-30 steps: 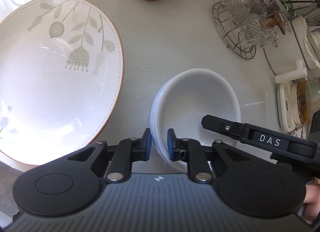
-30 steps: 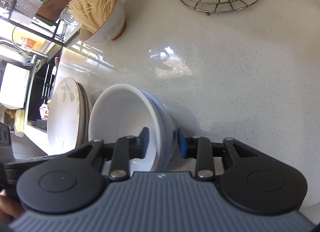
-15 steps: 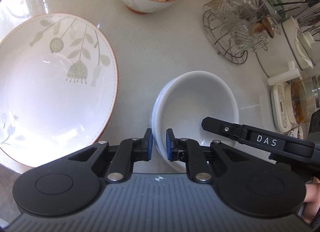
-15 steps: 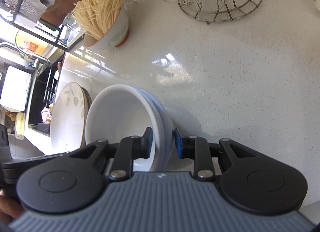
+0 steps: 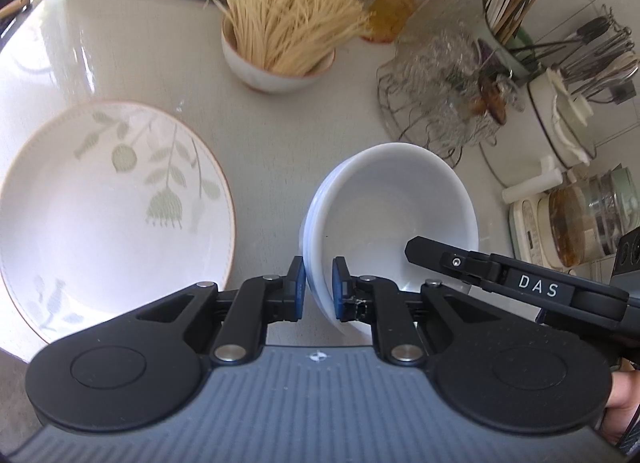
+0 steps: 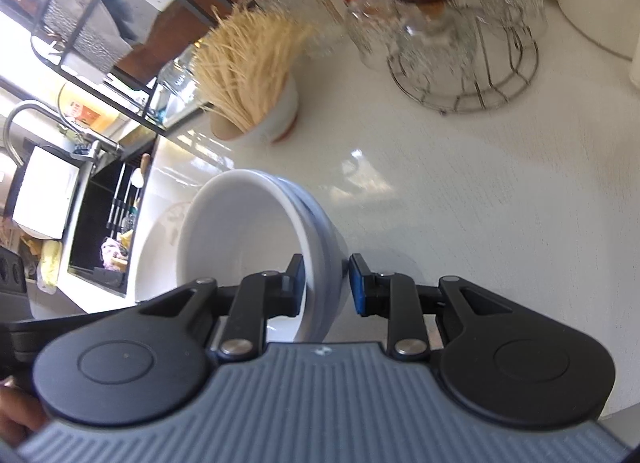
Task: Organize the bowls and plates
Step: 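Lift the bowl stack with both grippers and lower it onto the plate stack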
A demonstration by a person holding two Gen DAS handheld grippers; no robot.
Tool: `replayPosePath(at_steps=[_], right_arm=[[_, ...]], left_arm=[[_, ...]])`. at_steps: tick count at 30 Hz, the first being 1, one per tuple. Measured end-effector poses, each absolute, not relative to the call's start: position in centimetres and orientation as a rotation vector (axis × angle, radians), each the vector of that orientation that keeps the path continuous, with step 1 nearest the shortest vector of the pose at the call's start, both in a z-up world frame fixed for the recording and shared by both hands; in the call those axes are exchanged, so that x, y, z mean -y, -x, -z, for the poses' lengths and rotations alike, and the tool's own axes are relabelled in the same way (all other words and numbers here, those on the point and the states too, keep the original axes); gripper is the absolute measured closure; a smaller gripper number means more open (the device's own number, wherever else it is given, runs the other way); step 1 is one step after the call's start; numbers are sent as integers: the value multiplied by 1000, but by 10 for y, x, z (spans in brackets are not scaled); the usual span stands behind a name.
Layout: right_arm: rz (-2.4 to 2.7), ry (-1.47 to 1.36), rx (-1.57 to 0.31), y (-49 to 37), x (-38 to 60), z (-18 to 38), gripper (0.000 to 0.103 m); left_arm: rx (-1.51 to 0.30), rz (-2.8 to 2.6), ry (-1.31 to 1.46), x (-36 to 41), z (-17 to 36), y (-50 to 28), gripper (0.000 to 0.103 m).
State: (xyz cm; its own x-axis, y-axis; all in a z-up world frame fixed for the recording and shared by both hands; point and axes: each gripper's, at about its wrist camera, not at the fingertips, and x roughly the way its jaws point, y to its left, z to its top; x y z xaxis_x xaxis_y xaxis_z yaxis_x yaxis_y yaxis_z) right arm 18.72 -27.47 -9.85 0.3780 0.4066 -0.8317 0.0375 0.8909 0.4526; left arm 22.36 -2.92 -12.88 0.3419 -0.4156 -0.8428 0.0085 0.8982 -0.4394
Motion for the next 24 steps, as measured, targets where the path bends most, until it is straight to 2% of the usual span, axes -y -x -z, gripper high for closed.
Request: replayPosePath(at_steps=[14,24], right_arm=[[-312,-369,-1094,-211,216,70,76],[-364,-334,-1123,-212,152,80,76]], left_arm=[[-1100,249,422,-35,96,-229,87],[-1109,193,450,-100,108,-214,87]])
